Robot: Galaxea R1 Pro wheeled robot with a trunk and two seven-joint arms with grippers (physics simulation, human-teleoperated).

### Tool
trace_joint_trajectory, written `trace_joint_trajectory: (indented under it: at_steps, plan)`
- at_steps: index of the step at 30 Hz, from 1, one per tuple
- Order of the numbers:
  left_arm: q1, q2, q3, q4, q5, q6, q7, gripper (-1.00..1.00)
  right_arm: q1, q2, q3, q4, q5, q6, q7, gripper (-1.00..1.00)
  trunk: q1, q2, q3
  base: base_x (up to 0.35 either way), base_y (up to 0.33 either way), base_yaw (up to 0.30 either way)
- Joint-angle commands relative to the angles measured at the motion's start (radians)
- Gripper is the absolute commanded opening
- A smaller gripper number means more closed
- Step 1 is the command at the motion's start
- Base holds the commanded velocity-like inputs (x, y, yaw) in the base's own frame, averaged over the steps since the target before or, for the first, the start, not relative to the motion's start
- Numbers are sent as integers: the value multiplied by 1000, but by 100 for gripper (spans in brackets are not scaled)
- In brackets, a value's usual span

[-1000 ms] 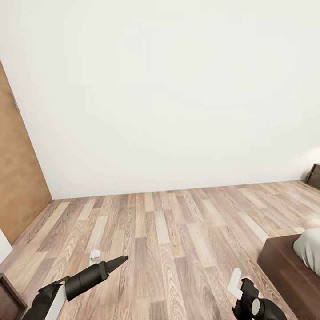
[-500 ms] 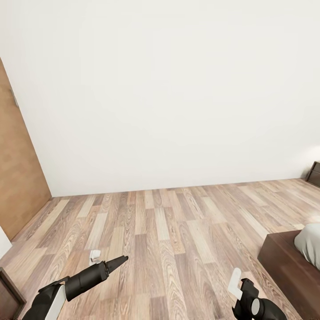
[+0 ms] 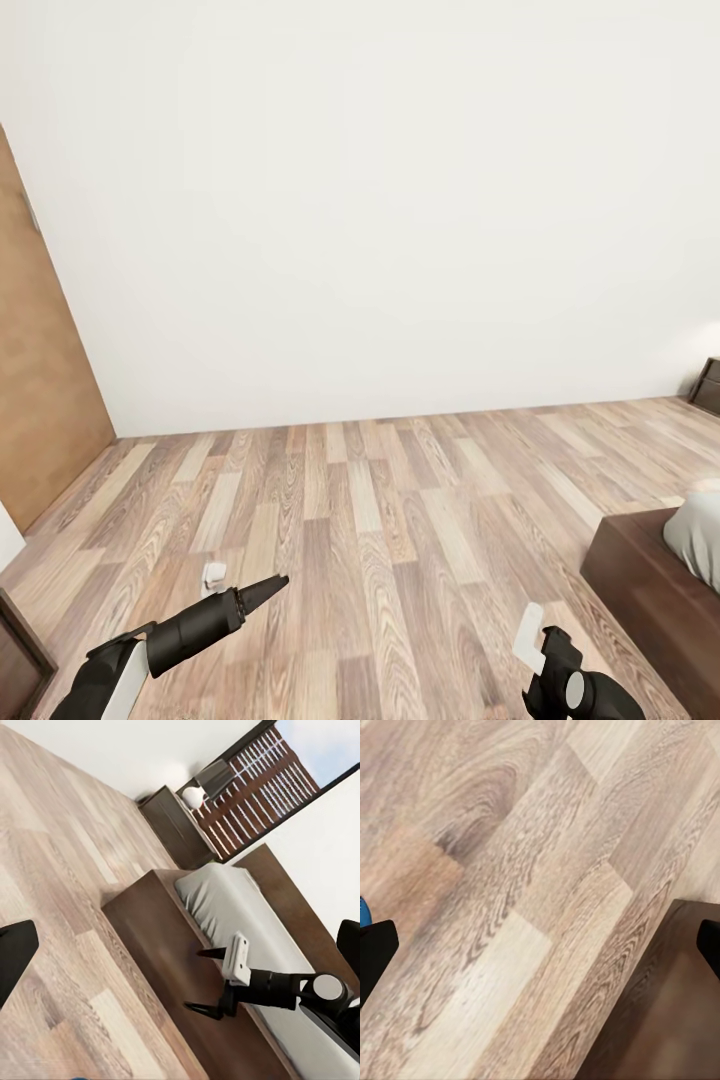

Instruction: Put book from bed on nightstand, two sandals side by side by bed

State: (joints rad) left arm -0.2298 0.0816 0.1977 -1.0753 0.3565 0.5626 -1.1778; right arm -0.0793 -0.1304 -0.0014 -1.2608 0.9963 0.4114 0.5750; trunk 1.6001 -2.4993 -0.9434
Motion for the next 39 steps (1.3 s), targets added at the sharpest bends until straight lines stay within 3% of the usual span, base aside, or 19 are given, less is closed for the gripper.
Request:
trace_joint_trajectory:
  at_steps: [1,39]
  plan:
    - [0,1,0,0,4,10,-2,100,-1,0,0,-2,8,1,8,100,0,-1,-5,0,0,0]
    - [0,0,-1,2,4,8,0,100,-1,-1,0,-1,8,0,8,100,17,-10,-152,0,0,0]
